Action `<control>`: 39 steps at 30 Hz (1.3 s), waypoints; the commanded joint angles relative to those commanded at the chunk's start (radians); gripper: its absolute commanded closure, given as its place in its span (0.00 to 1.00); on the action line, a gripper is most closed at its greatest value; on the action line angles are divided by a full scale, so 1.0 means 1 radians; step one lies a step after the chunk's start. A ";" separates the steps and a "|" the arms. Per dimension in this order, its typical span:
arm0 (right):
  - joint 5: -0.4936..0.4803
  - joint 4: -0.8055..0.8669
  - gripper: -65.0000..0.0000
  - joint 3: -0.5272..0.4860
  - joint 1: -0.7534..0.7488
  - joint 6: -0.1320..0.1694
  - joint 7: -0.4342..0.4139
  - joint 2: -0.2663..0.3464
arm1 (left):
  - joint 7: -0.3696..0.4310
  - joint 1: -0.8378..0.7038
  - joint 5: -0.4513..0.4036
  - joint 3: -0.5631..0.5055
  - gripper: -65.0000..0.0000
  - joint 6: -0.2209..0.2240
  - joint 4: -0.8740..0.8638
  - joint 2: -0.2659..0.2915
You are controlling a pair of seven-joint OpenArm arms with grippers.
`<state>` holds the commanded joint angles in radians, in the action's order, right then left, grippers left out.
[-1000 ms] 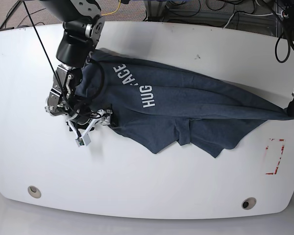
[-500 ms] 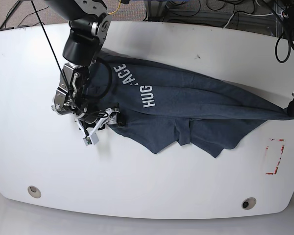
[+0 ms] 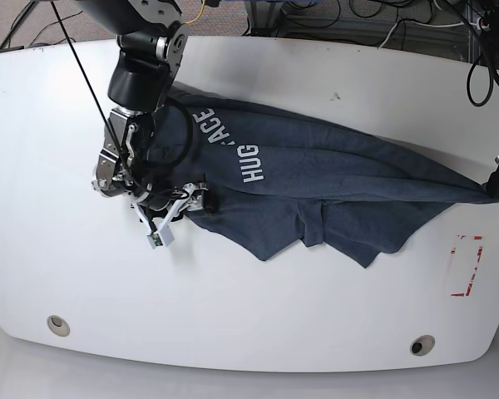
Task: Layout the t-shirt on the table in an organized manner, then fold the t-shirt properly
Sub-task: 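Grasp the shirt edge with the right gripper near the print, then lift the shirt with both grippers and swing it to flip over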
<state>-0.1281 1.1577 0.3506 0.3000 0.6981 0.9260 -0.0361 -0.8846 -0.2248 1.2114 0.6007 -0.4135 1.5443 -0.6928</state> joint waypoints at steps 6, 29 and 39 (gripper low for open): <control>0.000 0.002 0.23 0.000 -0.002 0.000 -0.003 -0.002 | 0.000 0.000 0.000 0.000 0.99 0.000 0.000 0.000; 0.000 0.318 1.00 0.000 -0.028 0.000 0.160 -0.025 | 0.000 0.008 0.000 -0.002 0.99 0.000 0.009 0.002; -0.055 0.651 1.00 -0.005 0.005 0.000 0.347 -0.028 | 0.000 0.123 0.002 -0.061 0.99 0.000 0.066 -0.005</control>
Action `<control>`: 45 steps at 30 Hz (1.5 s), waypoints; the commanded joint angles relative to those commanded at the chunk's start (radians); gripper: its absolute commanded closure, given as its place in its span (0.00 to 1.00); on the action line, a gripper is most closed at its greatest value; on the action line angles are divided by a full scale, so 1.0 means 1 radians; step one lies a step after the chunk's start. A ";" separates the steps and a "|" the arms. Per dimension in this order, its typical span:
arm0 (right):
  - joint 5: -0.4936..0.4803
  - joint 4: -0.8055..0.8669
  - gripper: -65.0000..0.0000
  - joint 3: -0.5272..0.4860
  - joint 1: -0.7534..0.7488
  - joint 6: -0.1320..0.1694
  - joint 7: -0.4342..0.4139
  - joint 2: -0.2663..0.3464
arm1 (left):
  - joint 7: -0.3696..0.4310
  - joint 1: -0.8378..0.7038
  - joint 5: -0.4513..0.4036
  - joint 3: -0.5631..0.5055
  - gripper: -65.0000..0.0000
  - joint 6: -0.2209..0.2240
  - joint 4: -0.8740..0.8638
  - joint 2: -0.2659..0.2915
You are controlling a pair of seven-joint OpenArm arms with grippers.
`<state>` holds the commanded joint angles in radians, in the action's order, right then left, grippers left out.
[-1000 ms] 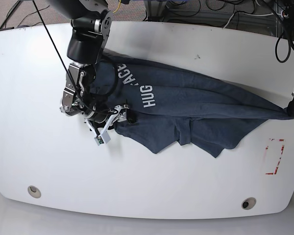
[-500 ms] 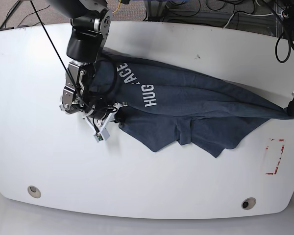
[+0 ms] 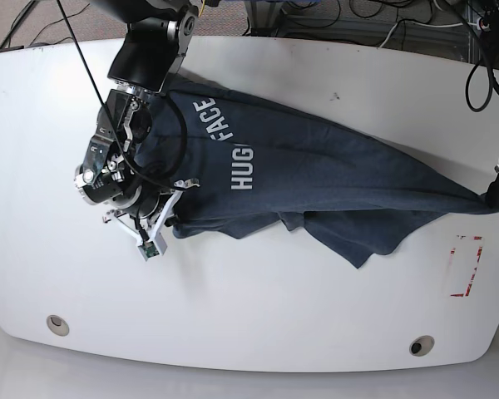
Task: Layout the t-shirt on the table in an organized manner, then fold the t-shirt properly
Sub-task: 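Lift the shirt with both grippers and swing it to flip over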
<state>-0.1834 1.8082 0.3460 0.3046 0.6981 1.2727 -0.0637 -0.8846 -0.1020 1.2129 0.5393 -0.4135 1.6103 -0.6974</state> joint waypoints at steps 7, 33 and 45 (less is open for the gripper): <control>-0.021 0.015 1.00 0.003 0.117 0.000 0.044 0.017 | 0.000 0.132 0.000 -0.037 0.99 0.000 0.095 -0.003; -0.031 -0.572 1.00 -0.055 1.005 0.000 0.044 0.227 | 0.000 1.013 0.005 -0.305 0.99 0.000 -0.149 -0.150; -0.034 -0.583 1.00 -0.181 1.143 0.000 0.086 0.287 | 0.003 1.151 0.005 -0.368 0.98 0.000 -0.172 -0.092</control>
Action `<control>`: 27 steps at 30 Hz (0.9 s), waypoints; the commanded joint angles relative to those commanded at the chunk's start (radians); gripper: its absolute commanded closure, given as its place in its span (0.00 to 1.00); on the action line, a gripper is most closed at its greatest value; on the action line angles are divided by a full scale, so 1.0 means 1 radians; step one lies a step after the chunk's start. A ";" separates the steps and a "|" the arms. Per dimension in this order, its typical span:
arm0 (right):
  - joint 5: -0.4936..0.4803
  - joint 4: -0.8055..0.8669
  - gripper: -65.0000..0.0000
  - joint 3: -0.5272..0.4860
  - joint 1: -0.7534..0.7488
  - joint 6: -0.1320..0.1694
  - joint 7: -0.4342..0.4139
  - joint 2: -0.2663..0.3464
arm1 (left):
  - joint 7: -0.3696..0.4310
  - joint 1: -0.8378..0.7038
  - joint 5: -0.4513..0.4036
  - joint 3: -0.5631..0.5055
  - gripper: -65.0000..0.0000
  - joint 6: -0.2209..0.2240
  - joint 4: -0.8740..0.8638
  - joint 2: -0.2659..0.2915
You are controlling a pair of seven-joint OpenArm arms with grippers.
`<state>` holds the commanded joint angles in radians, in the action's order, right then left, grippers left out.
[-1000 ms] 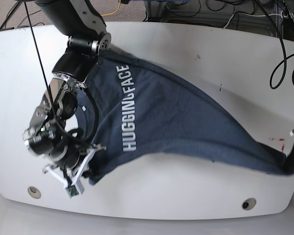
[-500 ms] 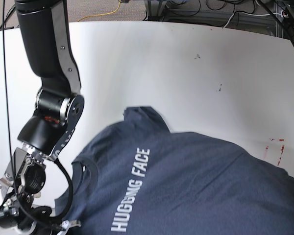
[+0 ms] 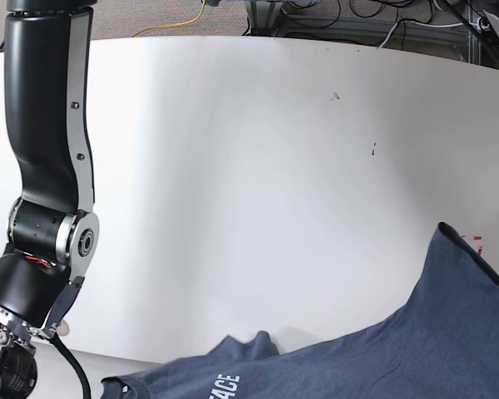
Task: Layout the t-shirt on the table in an organized manner, then fold the t-shirt properly
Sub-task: 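Lift the shirt with both grippers and swing it to flip over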
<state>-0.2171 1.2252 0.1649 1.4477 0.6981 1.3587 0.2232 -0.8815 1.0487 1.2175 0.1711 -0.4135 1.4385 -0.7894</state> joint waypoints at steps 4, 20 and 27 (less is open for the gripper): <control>0.000 0.000 1.00 0.002 -0.009 0.000 0.038 0.028 | -0.002 -0.017 0.000 -0.018 0.98 -0.002 0.006 0.005; 0.000 0.348 1.00 0.166 -0.588 0.000 0.038 0.094 | 0.000 -0.408 0.002 0.000 0.98 -0.002 0.126 0.048; -0.029 0.468 1.00 0.269 -0.948 0.000 0.038 0.072 | -0.002 -0.726 0.002 0.143 0.98 -0.002 0.203 0.080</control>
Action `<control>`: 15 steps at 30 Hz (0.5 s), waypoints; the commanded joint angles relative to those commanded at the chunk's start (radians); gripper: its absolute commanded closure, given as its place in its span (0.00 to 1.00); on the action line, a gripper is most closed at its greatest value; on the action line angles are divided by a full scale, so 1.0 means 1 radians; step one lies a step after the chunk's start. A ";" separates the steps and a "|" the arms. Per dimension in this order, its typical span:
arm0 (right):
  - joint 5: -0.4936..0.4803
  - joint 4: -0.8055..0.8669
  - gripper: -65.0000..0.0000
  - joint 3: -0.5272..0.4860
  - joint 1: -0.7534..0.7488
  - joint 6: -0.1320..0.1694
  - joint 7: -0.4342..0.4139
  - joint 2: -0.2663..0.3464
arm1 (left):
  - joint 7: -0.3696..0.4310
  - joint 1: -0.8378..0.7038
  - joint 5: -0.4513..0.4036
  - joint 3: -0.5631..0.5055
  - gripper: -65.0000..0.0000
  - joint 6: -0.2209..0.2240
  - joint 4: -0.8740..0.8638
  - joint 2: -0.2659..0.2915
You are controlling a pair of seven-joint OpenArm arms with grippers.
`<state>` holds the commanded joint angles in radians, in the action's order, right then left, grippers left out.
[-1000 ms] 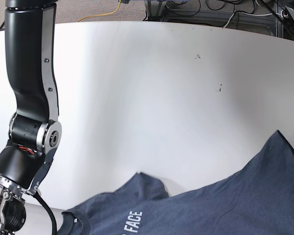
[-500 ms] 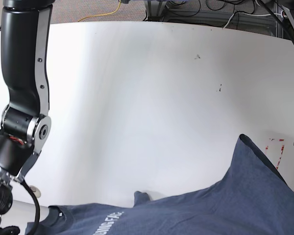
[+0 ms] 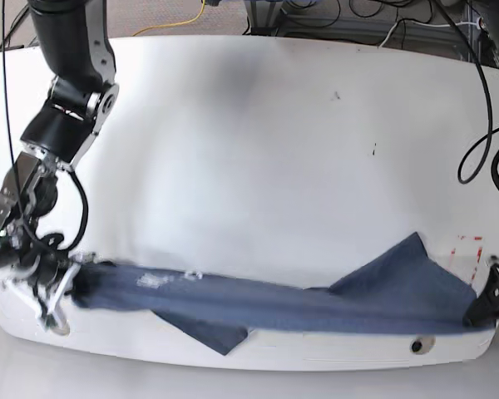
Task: Layout the t-shirt on the table in an organized manner, then fold the t-shirt properly
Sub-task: 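Lift the shirt with both grippers and swing it to flip over, then lay the shirt flat, print side down, holding its edge with both grippers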
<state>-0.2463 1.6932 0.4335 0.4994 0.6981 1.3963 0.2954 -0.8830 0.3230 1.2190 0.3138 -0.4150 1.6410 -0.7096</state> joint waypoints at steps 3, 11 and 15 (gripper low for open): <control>-0.075 0.035 1.00 0.061 -0.153 0.000 0.000 -0.011 | 0.000 -0.150 0.000 0.063 0.98 0.000 0.023 0.003; -0.149 0.095 1.00 0.107 -0.428 0.000 0.000 -0.048 | -0.002 -0.434 -0.002 0.183 0.98 0.000 0.086 0.068; -0.150 0.121 1.00 0.107 -0.535 0.000 -0.016 -0.066 | -0.002 -0.568 -0.002 0.241 0.98 0.000 0.098 0.106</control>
<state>-0.3966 1.8144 0.5409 -0.0361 0.6981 1.3802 0.2294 -0.8846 -0.2447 1.2175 0.5547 -0.4150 1.7392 -0.6038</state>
